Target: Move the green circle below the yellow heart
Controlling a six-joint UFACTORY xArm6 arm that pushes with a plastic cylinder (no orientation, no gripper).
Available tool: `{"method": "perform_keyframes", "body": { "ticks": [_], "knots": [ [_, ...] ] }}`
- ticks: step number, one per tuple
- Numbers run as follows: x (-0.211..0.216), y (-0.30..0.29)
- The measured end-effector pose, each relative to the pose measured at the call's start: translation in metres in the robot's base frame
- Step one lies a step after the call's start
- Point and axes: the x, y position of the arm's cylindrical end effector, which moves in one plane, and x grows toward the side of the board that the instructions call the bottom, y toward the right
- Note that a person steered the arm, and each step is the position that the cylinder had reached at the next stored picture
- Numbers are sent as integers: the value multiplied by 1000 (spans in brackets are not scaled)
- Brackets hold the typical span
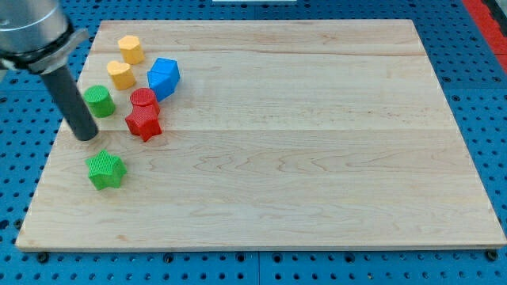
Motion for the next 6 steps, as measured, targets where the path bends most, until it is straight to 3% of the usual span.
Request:
{"method": "perform_keyframes", "body": {
  "ticks": [1,2,5,6],
  "knots": [
    [-38,-44],
    [-60,-41],
    [-59,-10],
    [-39,-10]
  ]
}}
